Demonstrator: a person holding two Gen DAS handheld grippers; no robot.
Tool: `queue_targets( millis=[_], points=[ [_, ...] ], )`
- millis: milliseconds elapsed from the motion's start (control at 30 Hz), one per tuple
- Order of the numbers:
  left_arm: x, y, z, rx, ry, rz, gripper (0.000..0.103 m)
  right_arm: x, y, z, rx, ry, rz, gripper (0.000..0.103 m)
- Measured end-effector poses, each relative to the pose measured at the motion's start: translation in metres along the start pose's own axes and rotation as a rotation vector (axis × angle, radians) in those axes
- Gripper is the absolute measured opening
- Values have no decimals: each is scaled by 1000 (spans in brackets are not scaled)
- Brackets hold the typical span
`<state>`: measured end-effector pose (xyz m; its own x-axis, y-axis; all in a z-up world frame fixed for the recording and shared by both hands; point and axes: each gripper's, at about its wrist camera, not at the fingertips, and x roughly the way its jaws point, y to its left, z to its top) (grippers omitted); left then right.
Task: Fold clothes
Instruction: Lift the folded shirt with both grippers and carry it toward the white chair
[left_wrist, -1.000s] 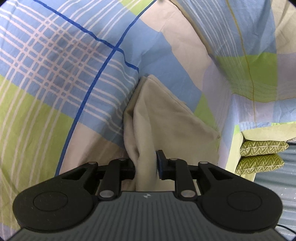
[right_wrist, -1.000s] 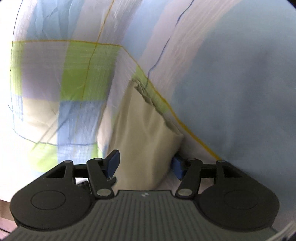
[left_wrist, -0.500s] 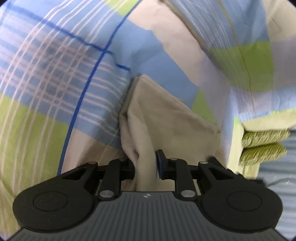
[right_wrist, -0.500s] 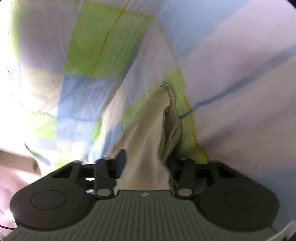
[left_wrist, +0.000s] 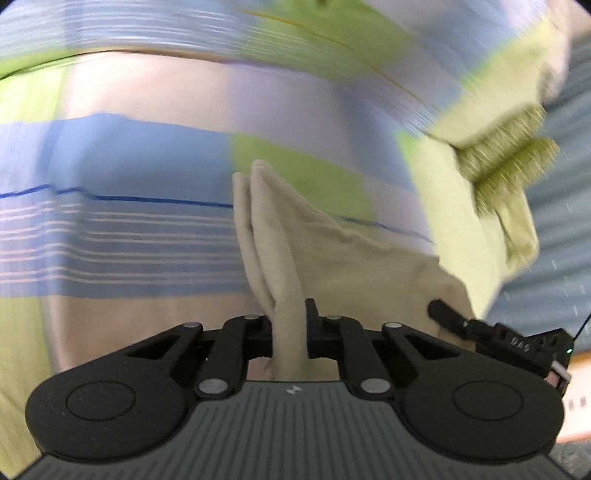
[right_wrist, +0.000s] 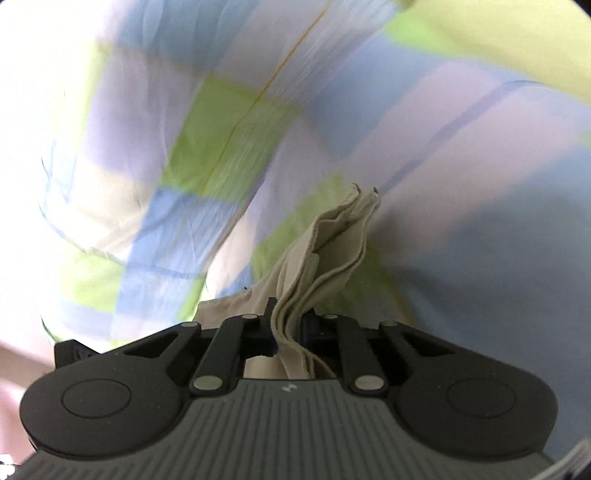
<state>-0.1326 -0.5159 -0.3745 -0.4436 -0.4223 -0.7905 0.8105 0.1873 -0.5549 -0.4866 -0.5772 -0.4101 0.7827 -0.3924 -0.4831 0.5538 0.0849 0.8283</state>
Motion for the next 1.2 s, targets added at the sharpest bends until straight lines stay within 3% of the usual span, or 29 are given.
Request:
queue_targets(
  millis=[167,300,500,533,633,733,833,967,1200],
  points=[
    [34,-91,-26,175,152,-104,9,-116,-30,-45,137,-184,-70,10],
    [72,-174,-63,314,291,-198,9,-223,-52,-103,263,-371,-161,10],
    [134,-326,-149,556,495,-348,10,-383,-80,-196,428,-640,-317,10],
    [147,-366,-172,614,531,-387,10,-409,-88,-205,442,-674,-331,10],
    [159,-435,-217,710,571,-465,10,-501,-109,-241,472,-830,-396,10],
    [184,-500,-253,783,601,-521,10,-563,-127,-260,481,-957,-441,10],
    [204,-547,-277,840,602,-547,10,-610,-150,-264,473,-1046,-468,10],
    [245,-599,-310,892,603,-541,10,-644,-183,-256,467,-1098,-475,10],
    [269,-601,-314,919,599,-520,10,-667,-241,-237,473,-1119,-460,10]
  ],
)
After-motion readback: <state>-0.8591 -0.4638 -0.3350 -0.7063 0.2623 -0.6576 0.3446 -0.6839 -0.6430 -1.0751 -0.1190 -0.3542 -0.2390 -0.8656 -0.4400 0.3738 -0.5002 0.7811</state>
